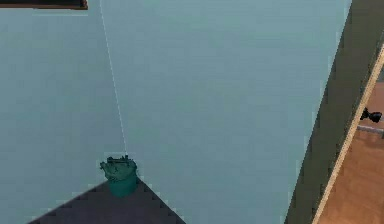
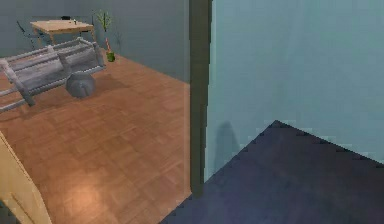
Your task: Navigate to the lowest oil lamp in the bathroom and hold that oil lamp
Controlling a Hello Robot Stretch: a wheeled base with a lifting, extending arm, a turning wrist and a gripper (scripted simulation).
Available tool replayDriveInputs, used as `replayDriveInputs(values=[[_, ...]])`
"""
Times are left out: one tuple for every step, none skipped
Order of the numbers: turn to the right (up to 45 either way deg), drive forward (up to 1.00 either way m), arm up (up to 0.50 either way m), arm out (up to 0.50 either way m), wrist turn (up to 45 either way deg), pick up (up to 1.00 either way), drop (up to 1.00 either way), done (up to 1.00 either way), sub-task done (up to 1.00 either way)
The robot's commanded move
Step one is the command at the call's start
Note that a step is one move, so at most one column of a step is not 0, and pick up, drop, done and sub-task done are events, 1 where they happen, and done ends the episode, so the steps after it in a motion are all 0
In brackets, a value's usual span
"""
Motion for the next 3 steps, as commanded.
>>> replayDriveInputs(values=[[-45.0,0.0,0.0,0.0,0.0,0.0,0.0,0.0,0.0],[-21.0,0.0,0.0,0.0,0.0,0.0,0.0,0.0,0.0],[0.0,0.45,0.0,0.0,0.0,0.0,0.0,0.0,0.0]])
